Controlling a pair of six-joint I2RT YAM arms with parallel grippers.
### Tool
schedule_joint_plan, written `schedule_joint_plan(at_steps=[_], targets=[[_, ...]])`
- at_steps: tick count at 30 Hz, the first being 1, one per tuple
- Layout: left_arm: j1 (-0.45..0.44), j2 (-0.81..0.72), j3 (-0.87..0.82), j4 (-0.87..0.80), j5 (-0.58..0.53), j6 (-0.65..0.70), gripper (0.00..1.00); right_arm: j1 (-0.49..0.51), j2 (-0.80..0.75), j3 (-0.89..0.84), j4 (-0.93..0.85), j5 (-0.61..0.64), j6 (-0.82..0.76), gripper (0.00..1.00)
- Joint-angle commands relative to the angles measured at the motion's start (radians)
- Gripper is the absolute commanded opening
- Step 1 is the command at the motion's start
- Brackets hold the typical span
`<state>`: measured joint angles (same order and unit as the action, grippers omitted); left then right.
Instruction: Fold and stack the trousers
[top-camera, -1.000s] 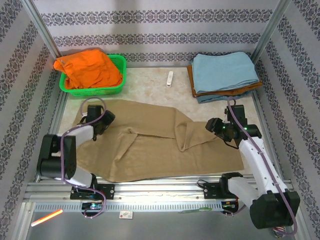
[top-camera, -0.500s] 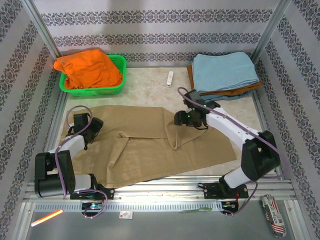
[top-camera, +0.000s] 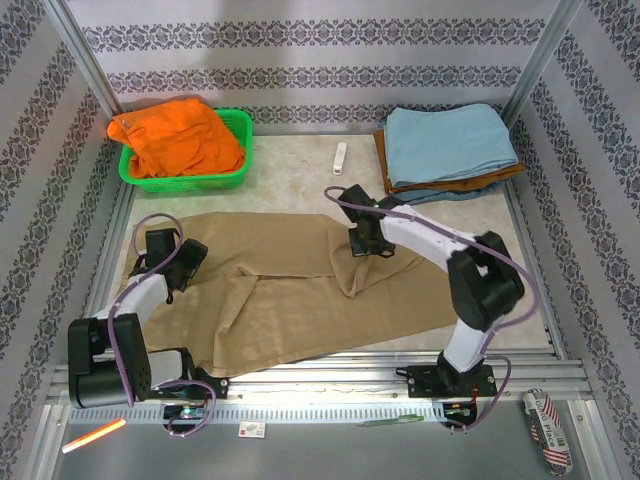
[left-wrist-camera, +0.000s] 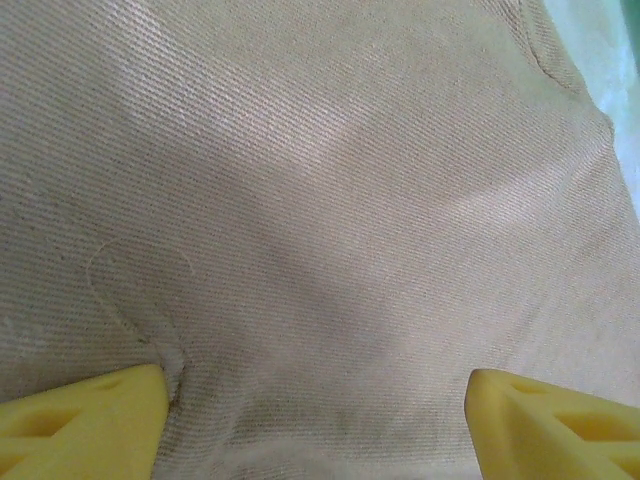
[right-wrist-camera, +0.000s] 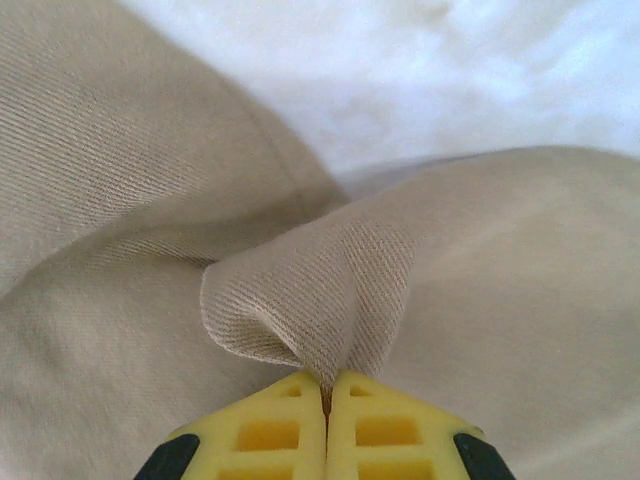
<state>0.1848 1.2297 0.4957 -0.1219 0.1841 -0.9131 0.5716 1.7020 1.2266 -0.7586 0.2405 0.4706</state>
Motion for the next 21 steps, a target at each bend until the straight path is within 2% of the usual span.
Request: schedule_joint_plan(at_steps=[1,5,7,10,12,13,15,18,20,21], targets=[[0.007,-0.025,-0.004,-0.059,0.022,0.019,0.78,-0.028,-0.197,-0.062,-0.026,0.12,0.032,0.0],[0.007,-0.046,-0.007,-0.052,0.037,0.008,0.78,-0.121,-0.448,-0.311,0.0,0.001,0.133,0.0],[0.007,-0.057,-0.014,-0.039,0.045,0.003,0.78,-0.142,-0.563,-0.456,0.024,-0.084,0.21,0.04],[0.007,-0.069,-0.022,-0.022,0.06,-0.004,0.78,-0.153,-0.712,-0.657,0.047,-0.205,0.352,0.35],[0.007,-0.078,-0.025,-0.02,0.064,-0.006,0.78,-0.148,-0.804,-0.74,0.049,-0.251,0.43,0.37],[0.007,-0.082,-0.026,-0.021,0.065,-0.006,0.78,-0.144,-0.841,-0.76,0.037,-0.251,0.454,0.38],[0.007,-0.093,-0.029,-0.025,0.069,-0.007,0.78,-0.147,-0.918,-0.765,-0.026,-0.214,0.478,0.52],[0.007,-0.115,-0.034,-0.031,0.072,-0.007,0.78,-0.163,-0.976,-0.732,-0.074,-0.155,0.443,0.55],[0.007,-0.128,-0.039,-0.033,0.069,-0.007,0.78,-0.195,-0.974,-0.698,-0.074,-0.11,0.392,0.64],[0.007,-0.13,-0.04,-0.033,0.073,-0.009,0.78,-0.23,-0.956,-0.679,-0.061,-0.107,0.356,0.65]])
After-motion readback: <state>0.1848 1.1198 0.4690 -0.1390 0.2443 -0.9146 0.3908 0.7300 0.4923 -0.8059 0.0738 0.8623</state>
